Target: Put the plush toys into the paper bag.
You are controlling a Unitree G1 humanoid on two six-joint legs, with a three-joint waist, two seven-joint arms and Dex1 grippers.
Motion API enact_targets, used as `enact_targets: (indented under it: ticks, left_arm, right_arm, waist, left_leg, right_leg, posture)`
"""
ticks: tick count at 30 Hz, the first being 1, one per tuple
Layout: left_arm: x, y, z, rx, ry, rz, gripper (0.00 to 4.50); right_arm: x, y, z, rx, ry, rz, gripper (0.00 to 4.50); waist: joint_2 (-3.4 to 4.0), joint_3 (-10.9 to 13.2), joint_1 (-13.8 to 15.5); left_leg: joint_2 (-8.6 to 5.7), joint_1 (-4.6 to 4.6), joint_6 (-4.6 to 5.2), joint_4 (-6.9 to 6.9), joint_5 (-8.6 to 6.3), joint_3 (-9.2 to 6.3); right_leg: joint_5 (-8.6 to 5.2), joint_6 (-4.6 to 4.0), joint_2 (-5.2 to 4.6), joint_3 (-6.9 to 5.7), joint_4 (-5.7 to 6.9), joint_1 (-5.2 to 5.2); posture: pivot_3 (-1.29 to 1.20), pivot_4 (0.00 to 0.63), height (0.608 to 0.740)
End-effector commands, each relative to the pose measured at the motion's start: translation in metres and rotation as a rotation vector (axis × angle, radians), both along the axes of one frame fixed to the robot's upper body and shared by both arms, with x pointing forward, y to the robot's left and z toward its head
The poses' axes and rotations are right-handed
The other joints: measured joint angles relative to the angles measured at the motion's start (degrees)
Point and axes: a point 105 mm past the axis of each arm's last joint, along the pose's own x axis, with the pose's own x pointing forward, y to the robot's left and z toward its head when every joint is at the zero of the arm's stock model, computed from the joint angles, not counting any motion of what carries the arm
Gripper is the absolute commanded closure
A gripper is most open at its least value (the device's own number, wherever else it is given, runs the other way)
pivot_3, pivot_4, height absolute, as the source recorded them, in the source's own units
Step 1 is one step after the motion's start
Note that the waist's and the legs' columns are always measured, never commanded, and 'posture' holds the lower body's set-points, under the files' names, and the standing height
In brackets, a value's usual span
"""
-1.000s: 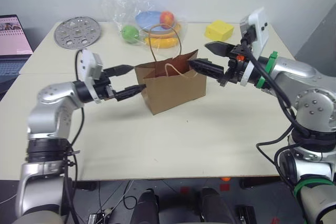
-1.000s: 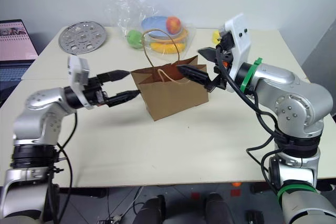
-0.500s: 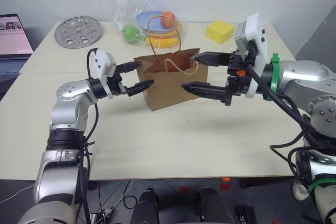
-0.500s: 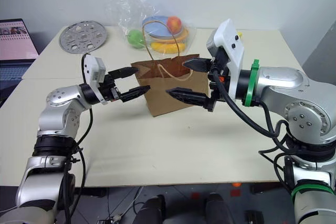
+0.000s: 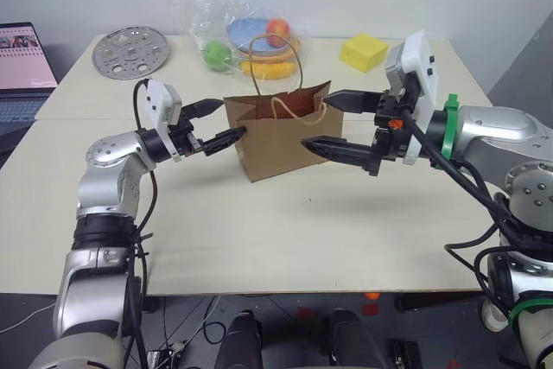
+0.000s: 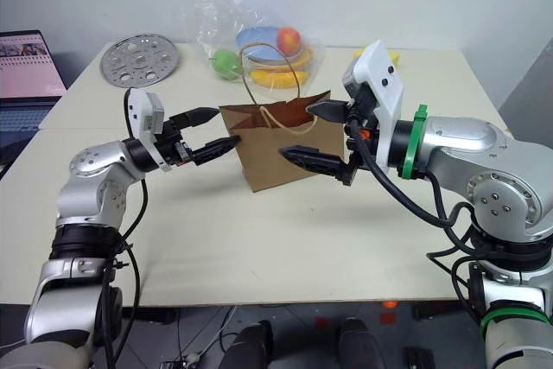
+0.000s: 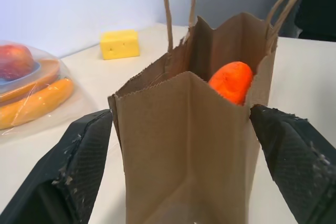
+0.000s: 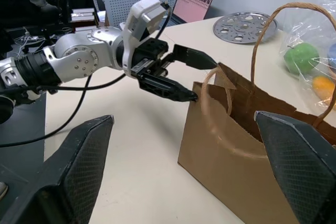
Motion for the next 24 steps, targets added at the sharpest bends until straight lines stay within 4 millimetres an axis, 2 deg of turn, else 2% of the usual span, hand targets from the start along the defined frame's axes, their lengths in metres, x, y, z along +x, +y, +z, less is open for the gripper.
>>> enact_targets:
  ticks: [1, 4, 7, 18, 20, 24]
  left_arm:
    - [0.004, -0.0059, 0.0065, 0.014, -0.038, -0.036, 0.06]
    - [0.0034, -0.0096, 0.0054, 0.02, -0.039, -0.069, 0.06]
    - [-0.002, -0.0113, 0.0079, 0.013, -0.041, -0.107, 0.62]
    - [-0.0016, -0.0068, 0.0081, 0.031, -0.034, -0.099, 3.99]
    - [-0.0011, -0.0078, 0.0076, 0.03, -0.033, -0.1, 4.49]
    - [-0.0014, -0.0097, 0.0069, 0.028, -0.034, -0.104, 4.49]
  right_arm:
    - [-0.0069, 0.0017, 0.0098, 0.023, -0.055, 0.019, 0.0]
    - [-0.0061, 0.0013, 0.0099, 0.025, -0.057, 0.011, 0.0]
    - [-0.0064, -0.0002, 0.0093, 0.025, -0.055, 0.002, 0.0]
    - [-0.0043, -0.0021, 0.009, 0.03, -0.055, -0.012, 0.0]
    - [-0.004, -0.0021, 0.0087, 0.03, -0.055, -0.013, 0.0]
    - [-0.0036, -0.0022, 0.0083, 0.03, -0.055, -0.016, 0.0]
  waist:
    - [0.0, 0.0, 0.0]
    - [0.0, 0.0, 0.0]
    - [0.0, 0.0, 0.0]
    - [0.0, 0.0, 0.0]
    - [0.0, 0.0, 0.0]
    - [0.0, 0.0, 0.0]
  left_leg:
    - [0.0, 0.0, 0.0, 0.0, 0.0, 0.0]
    - [0.0, 0.0, 0.0, -0.02, 0.0, 0.0]
    - [0.0, 0.0, 0.0, -0.02, 0.0, 0.0]
    - [0.0, 0.0, 0.0, -0.01, 0.0, -0.01]
    - [0.0, 0.0, 0.0, -0.01, 0.0, -0.01]
    - [0.0, 0.0, 0.0, -0.01, 0.0, -0.01]
  right_leg:
    - [0.0, 0.0, 0.0, 0.0, 0.0, 0.0]
    - [0.0, 0.0, 0.0, -0.01, 0.0, 0.0]
    - [0.0, 0.0, 0.0, -0.01, 0.01, -0.01]
    - [0.0, 0.0, 0.0, -0.01, 0.02, 0.0]
    - [0.0, 0.0, 0.0, 0.0, 0.02, 0.0]
    - [0.0, 0.0, 0.0, -0.01, 0.02, 0.0]
  posture:
    - [0.0, 0.15, 0.74]
    - [0.0, 0.15, 0.74]
    - [0.0, 0.15, 0.74]
    - [0.0, 0.15, 0.74]
    - [0.0, 0.15, 0.74]
    - [0.0, 0.15, 0.74]
